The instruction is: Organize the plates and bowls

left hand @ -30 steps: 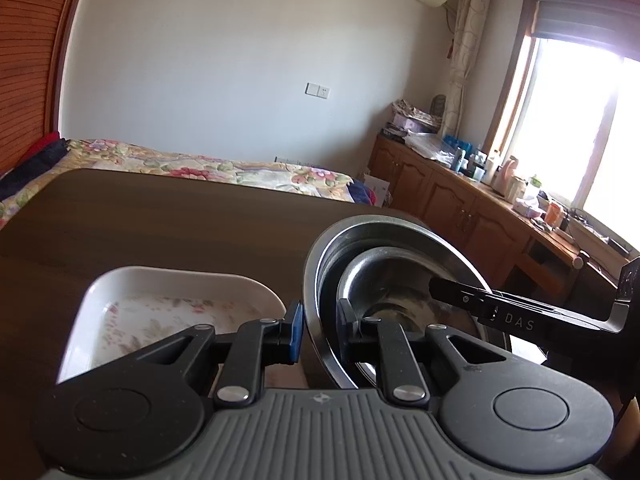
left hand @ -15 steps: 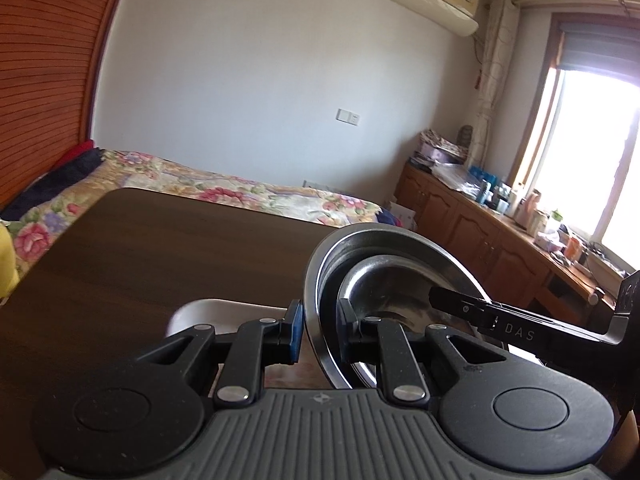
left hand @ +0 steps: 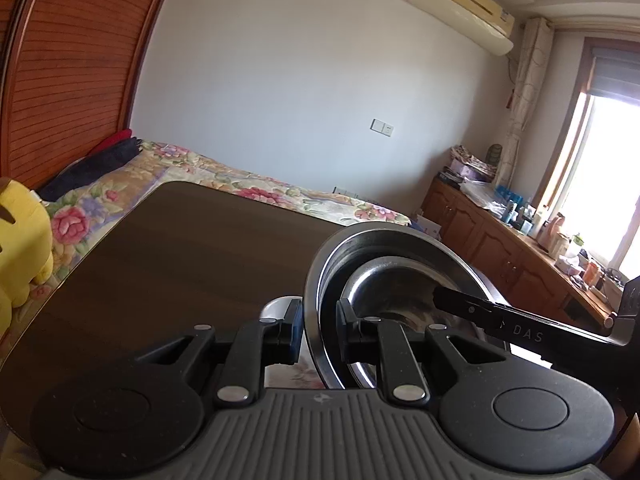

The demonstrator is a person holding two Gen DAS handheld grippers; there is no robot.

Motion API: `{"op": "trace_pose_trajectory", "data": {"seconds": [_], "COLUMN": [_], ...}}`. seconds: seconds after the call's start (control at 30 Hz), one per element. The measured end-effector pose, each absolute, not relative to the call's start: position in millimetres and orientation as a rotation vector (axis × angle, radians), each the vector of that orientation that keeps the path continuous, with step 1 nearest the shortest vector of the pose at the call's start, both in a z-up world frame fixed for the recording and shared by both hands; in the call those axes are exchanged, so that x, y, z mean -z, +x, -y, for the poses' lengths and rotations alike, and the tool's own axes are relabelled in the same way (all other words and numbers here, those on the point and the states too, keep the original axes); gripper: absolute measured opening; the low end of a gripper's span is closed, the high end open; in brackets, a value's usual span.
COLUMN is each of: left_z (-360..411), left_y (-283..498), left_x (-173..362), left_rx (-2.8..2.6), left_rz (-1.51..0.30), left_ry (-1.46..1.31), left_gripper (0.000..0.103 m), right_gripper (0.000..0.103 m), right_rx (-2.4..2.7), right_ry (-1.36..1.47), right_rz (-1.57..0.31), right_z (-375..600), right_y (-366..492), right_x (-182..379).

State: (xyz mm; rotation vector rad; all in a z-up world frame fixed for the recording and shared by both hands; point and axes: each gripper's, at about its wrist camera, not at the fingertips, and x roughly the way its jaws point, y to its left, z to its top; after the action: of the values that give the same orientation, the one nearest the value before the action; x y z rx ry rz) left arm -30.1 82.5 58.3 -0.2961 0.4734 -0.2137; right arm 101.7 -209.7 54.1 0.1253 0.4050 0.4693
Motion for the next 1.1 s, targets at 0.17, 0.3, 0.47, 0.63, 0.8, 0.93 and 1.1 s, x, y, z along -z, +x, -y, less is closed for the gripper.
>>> {"op": "trace_pose_trajectory", "data": {"seconds": [0.17,0.3,0.47,0.63,0.8,0.93,1.1], "left_z": [-94,-99,-100,-103,-105,-104,-103], "left_y": [-31,-30,-28,-22,-14,-12,-11], "left_x": [-55,-51,-50,-45,-39,-38,-38], "left_rx": [0.211,0.21,0.214,0.223,0.225,0.228,0.229], "left_rz": [-0.47,-0.477,-0.482,-0.494,-0.506,-0.505,-0.501], "left_ry": [-0.313,-0.321,-0.302,-0.301,-0.302,-0.302,-0.291], "left_gripper": [0.018,0.018,0.018,0.018,0.018,0.018,0.018], "right_gripper": [0.033,0.033,0.033,0.033,0.033,0.033,0.033], "right_rx": [-0.486,-0.492,-0.492,-0.493,-0.487,-0.485,-0.483], "right_ry": [0.118,0.107,0.086,0.07,0.061,0.063,0.057], "right_rz": [-0.433,-0.452,-0.459,-0.467,-0.474,-0.482,-0.477], "right_z": [199,193,189,186,184,185,184], "right_y": [105,106,105,107,110,112,113], "right_x": [-51,-49,-49,-46,-43,-40,-39]}}
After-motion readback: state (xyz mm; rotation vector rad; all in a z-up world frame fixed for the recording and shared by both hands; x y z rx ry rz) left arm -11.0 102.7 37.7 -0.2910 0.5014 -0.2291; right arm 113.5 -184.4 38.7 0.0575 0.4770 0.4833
